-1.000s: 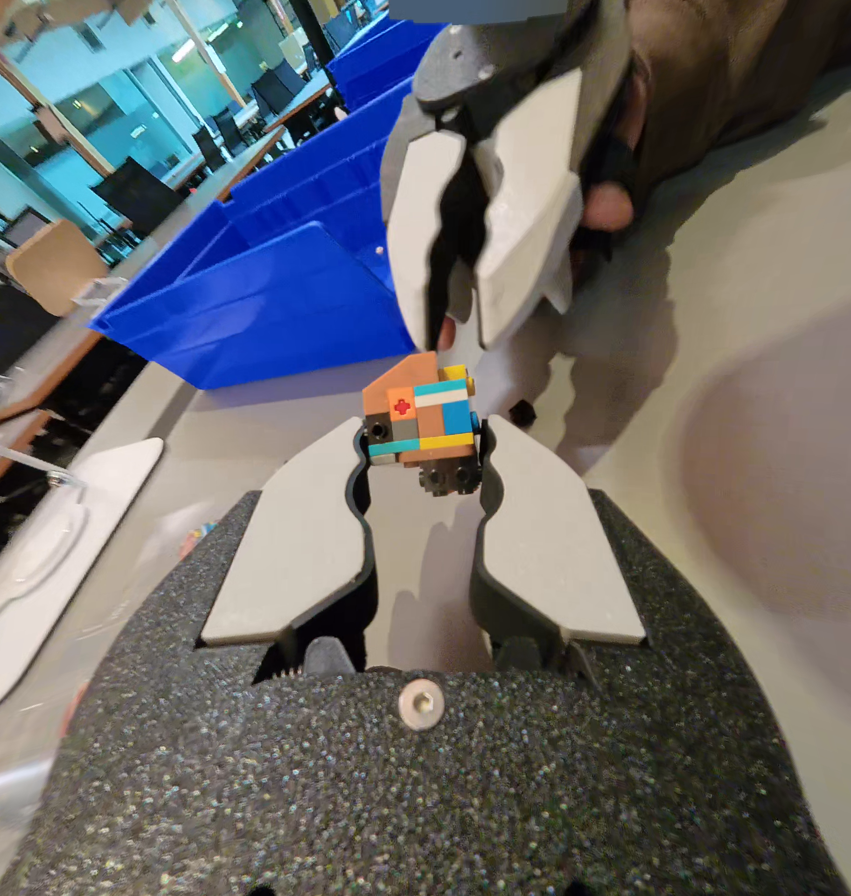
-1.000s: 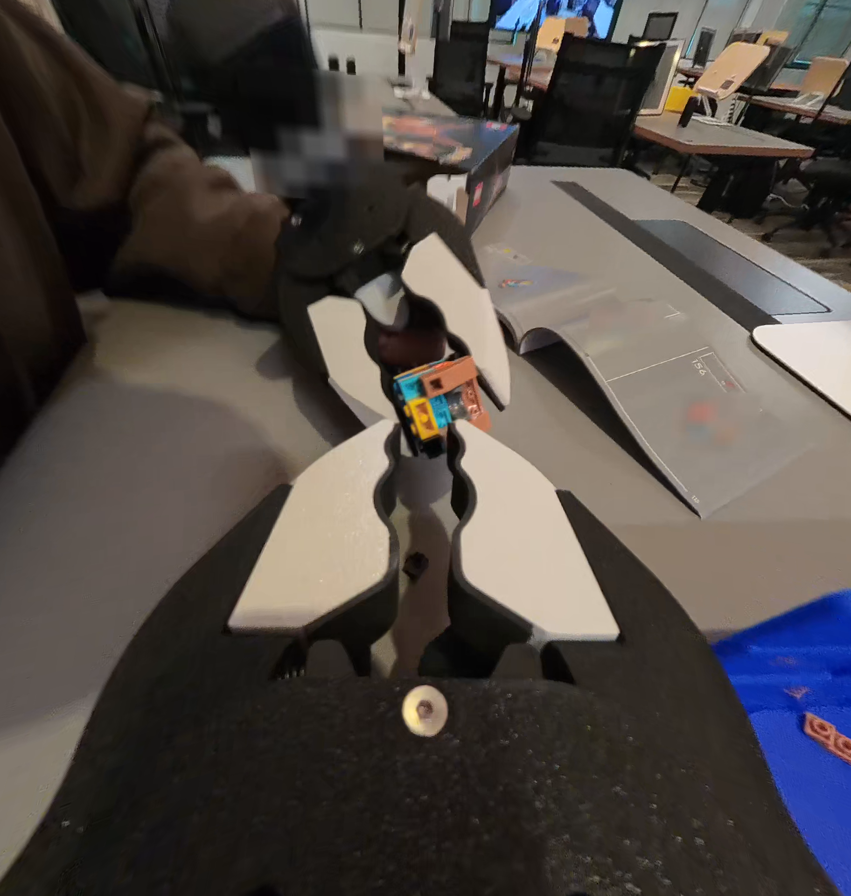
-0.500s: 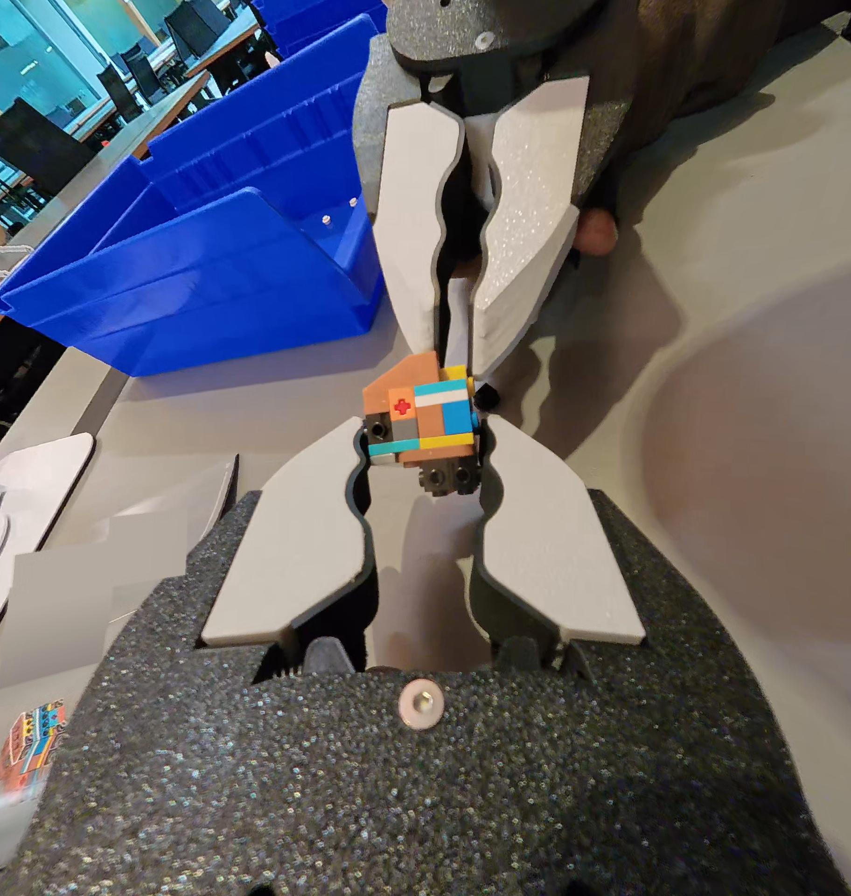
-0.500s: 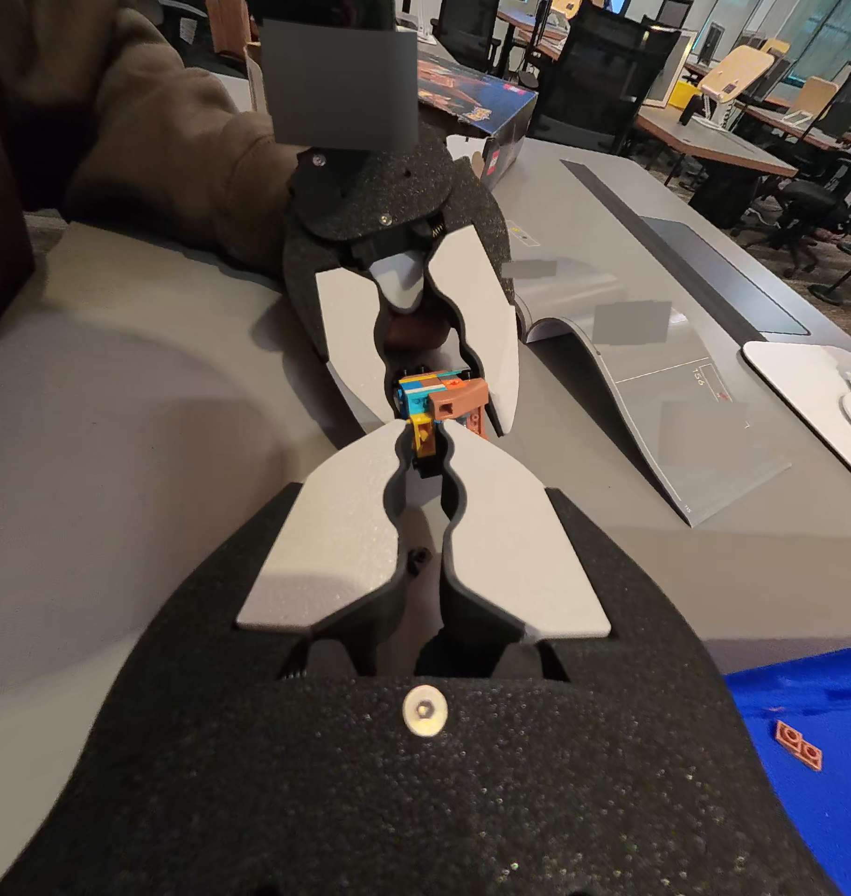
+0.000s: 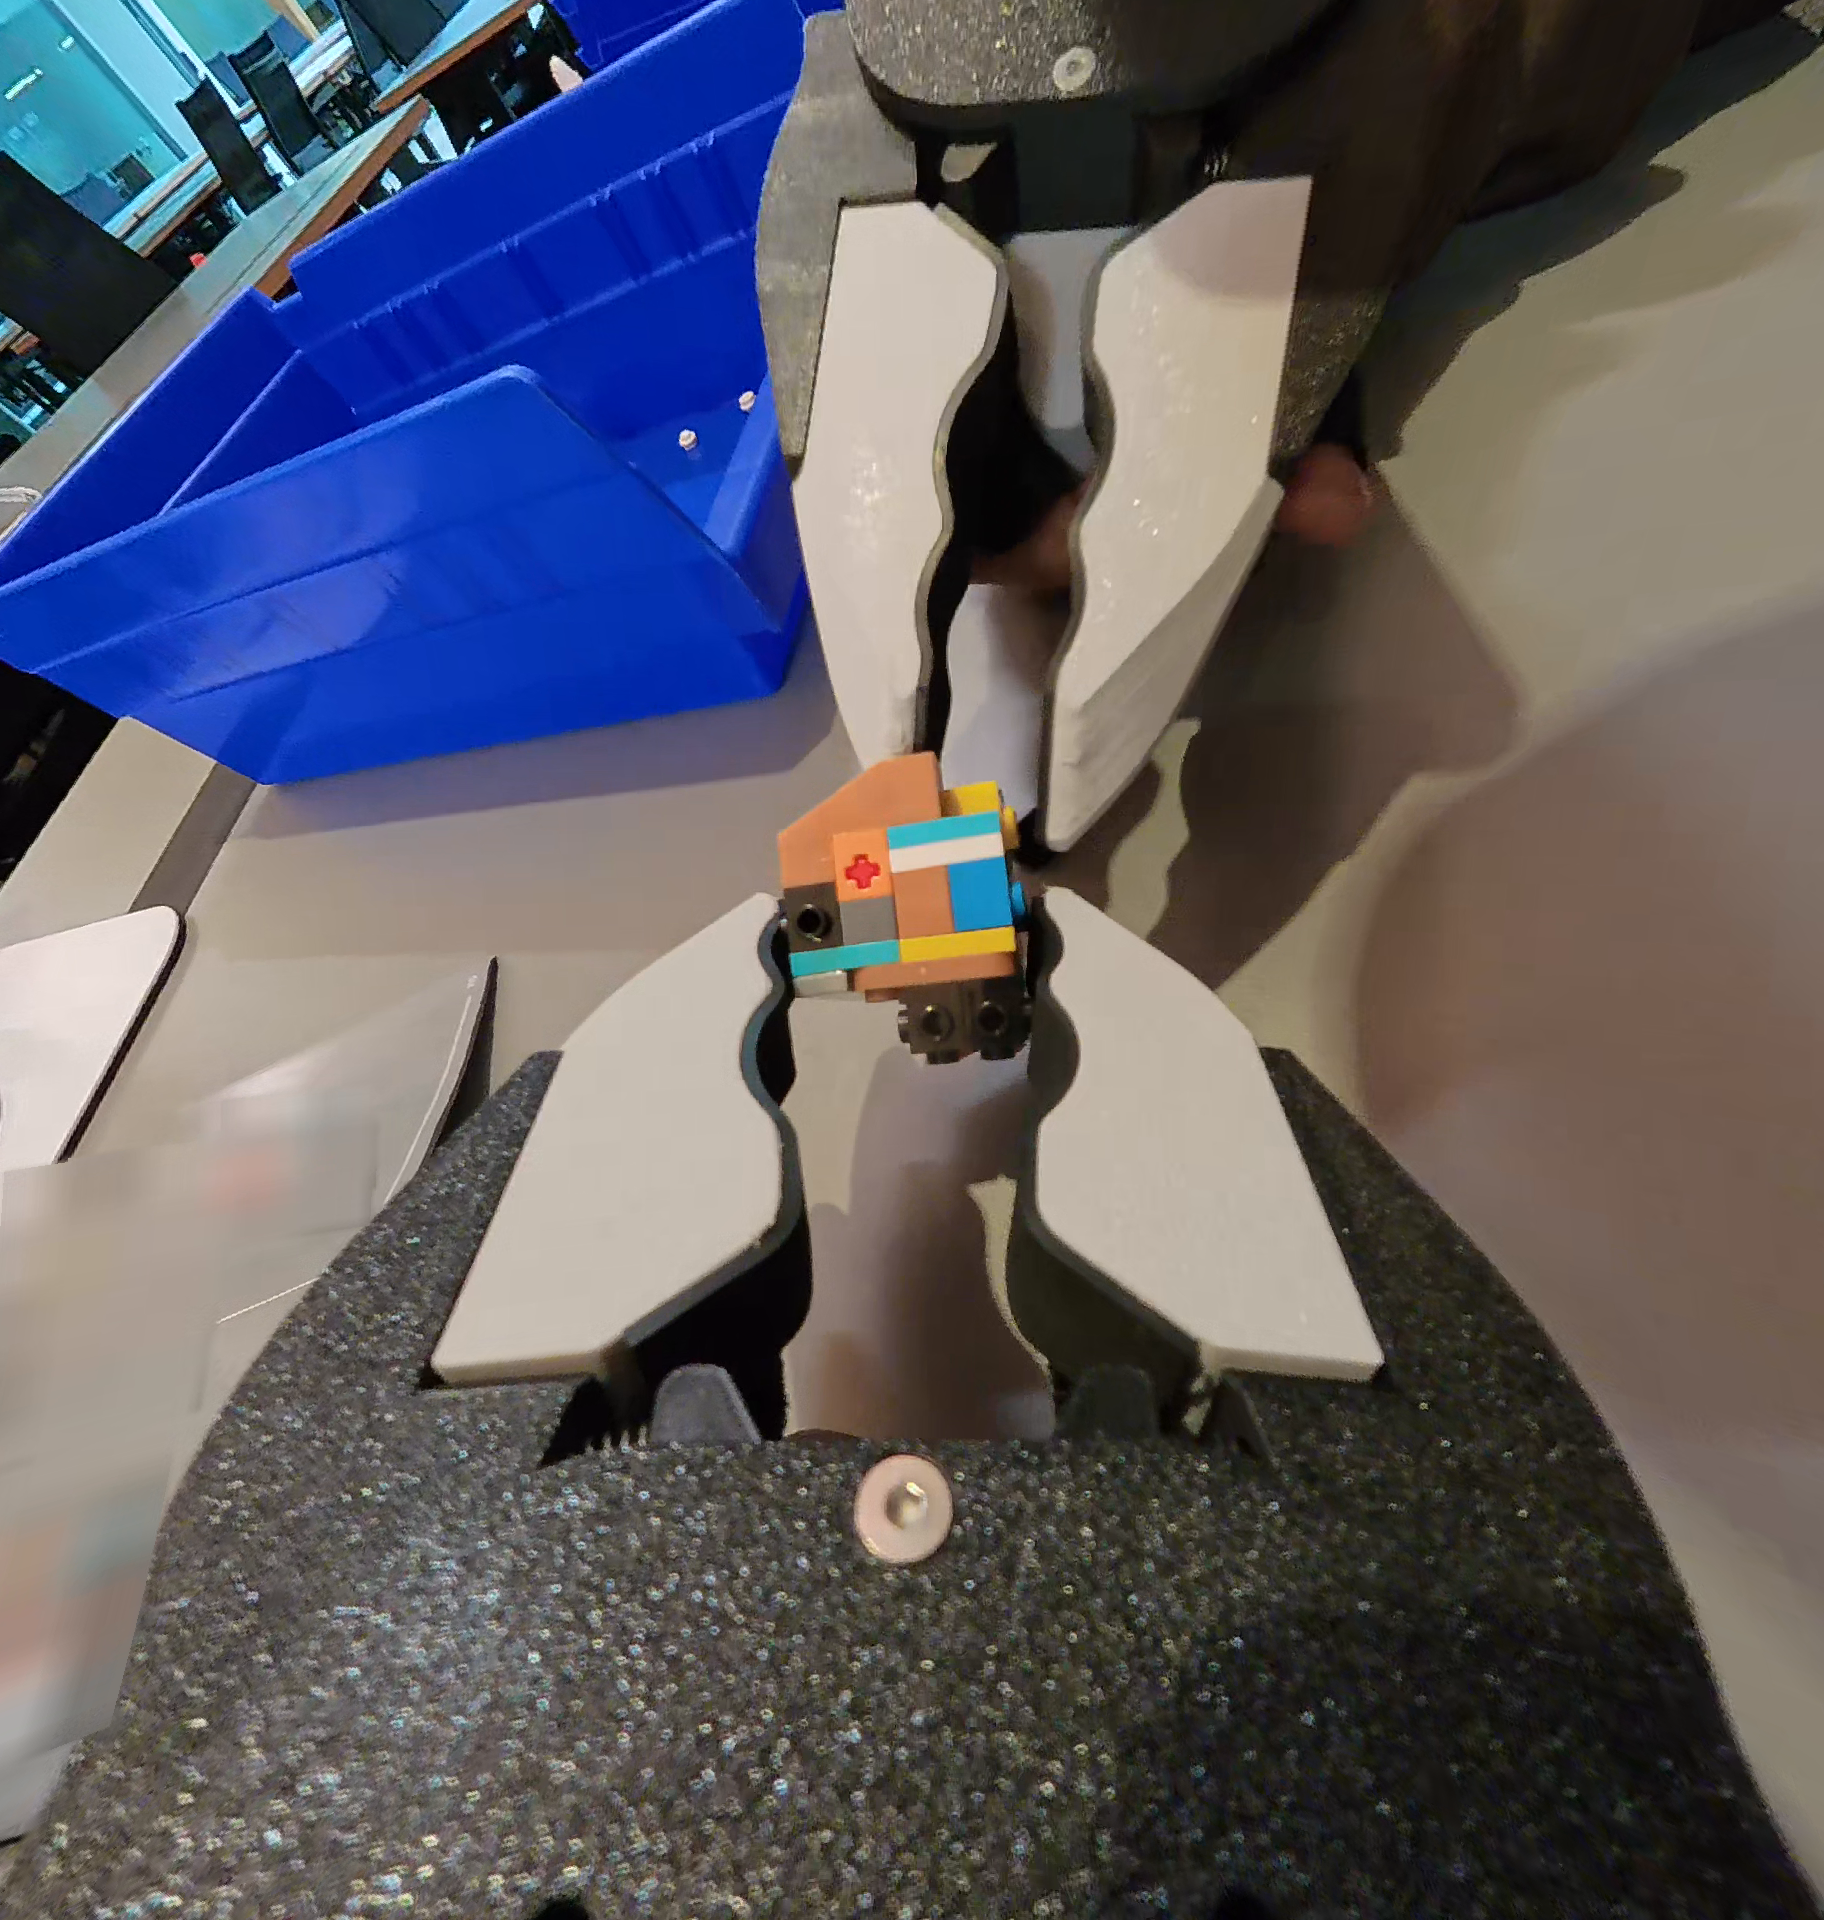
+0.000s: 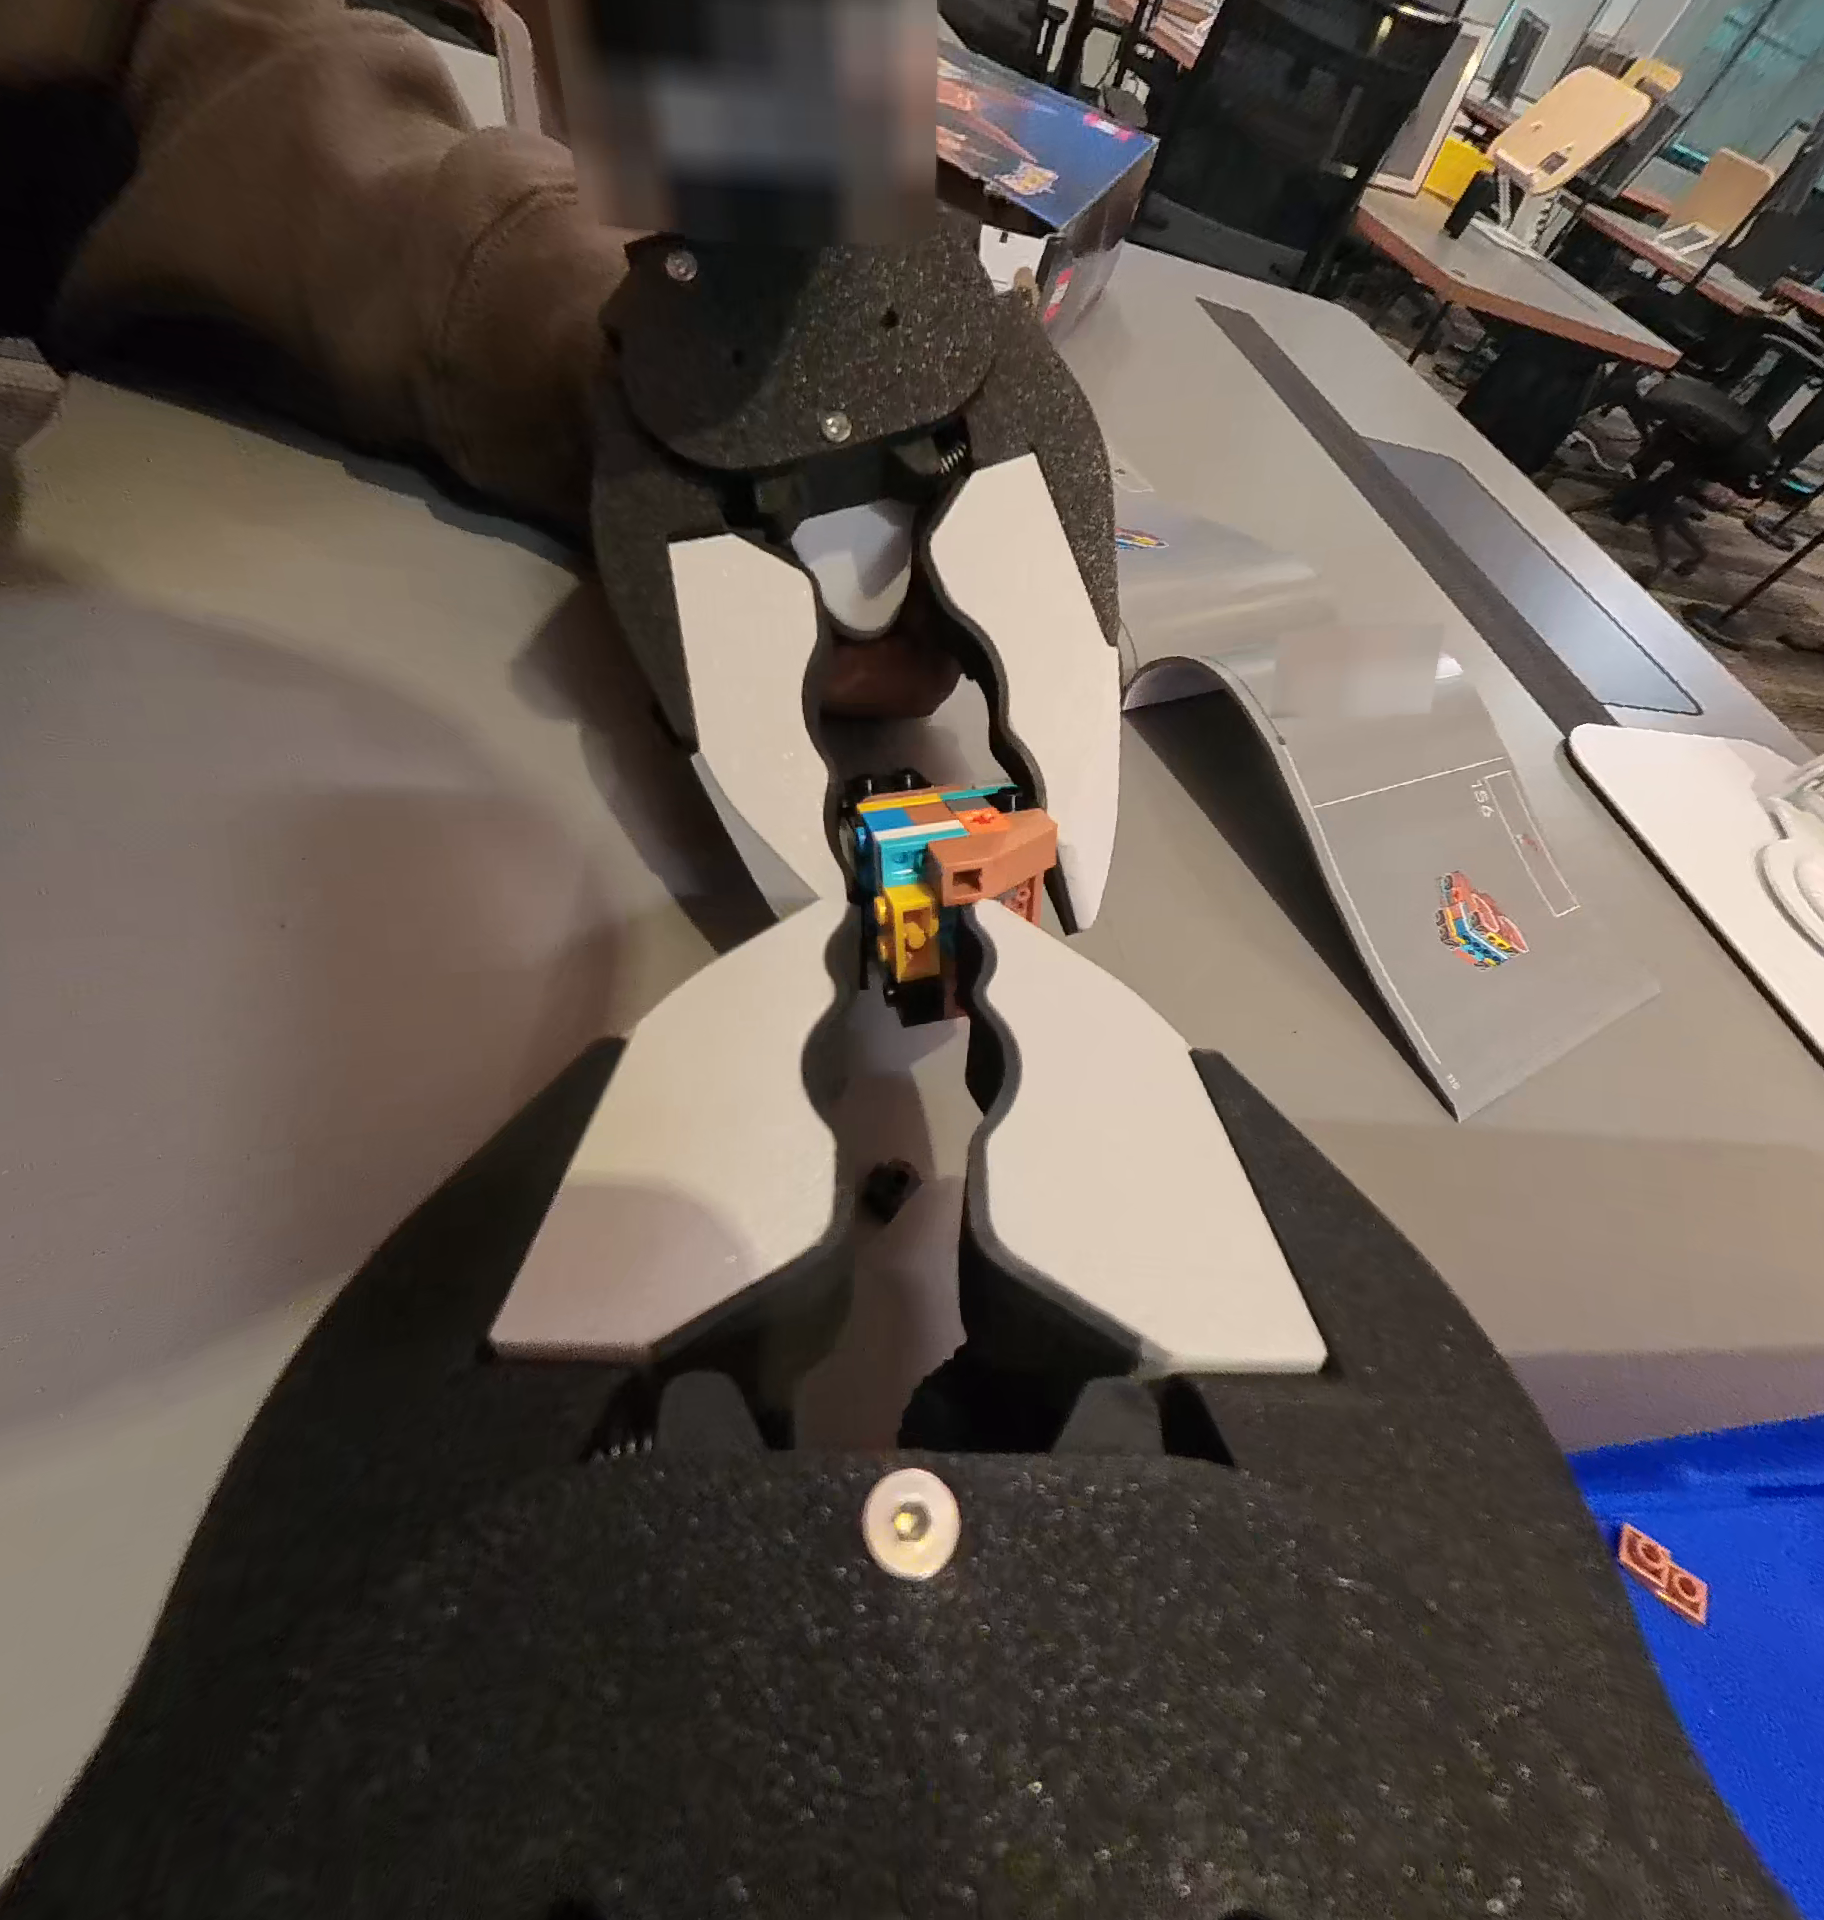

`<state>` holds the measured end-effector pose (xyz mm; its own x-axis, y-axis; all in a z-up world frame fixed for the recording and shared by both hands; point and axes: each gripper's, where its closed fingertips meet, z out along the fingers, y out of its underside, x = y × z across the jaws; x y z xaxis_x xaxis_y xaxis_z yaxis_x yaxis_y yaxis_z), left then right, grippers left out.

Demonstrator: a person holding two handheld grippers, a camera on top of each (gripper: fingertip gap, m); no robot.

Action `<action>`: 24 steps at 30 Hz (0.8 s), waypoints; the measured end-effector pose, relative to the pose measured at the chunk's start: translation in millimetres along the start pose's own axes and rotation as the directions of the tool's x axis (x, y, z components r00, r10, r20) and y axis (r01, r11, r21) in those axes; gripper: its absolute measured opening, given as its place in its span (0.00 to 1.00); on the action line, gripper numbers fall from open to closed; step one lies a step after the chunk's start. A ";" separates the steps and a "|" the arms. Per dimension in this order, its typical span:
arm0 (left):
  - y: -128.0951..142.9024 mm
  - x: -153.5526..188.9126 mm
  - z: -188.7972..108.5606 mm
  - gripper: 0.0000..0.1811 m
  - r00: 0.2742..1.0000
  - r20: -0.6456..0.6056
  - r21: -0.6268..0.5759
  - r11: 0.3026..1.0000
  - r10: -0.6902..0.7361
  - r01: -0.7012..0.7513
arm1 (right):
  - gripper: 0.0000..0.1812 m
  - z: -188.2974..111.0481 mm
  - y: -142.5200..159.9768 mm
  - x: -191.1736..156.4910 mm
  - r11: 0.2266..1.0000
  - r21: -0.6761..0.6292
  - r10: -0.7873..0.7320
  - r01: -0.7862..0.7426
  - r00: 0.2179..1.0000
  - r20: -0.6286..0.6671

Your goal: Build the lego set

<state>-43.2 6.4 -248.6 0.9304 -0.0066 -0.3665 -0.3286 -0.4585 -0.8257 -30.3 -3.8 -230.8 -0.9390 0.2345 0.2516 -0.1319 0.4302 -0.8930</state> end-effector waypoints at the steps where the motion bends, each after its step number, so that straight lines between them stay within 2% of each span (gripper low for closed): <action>1: -0.1 -0.3 -0.1 0.24 1.000 0.001 0.001 1.000 -0.002 0.002 | 0.09 0.0 -0.2 0.6 1.000 0.001 0.005 -0.005 1.000 -0.001; 15: 2.7 -4.4 0.8 0.23 0.999 0.033 -0.019 1.000 -0.015 0.016 | 0.06 1.1 1.9 5.0 0.999 -0.019 0.038 -0.039 0.999 -0.036; 19: 0.8 -6.3 -0.7 0.23 0.999 0.037 -0.001 1.000 -0.030 0.030 | 0.05 0.3 -1.0 6.5 0.995 0.001 0.103 -0.103 0.995 -0.016; 24: 0.6 -6.1 -0.9 0.23 0.999 0.030 0.002 0.999 -0.036 0.035 | 0.05 -0.1 -1.4 6.2 0.994 0.003 0.112 -0.112 0.994 -0.008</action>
<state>-48.9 5.3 -246.5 0.9361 0.0365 -0.3498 -0.2957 -0.4566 -0.8391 -35.9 -2.8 -227.9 -0.9451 0.2888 0.1527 -0.0265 0.3982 -0.9169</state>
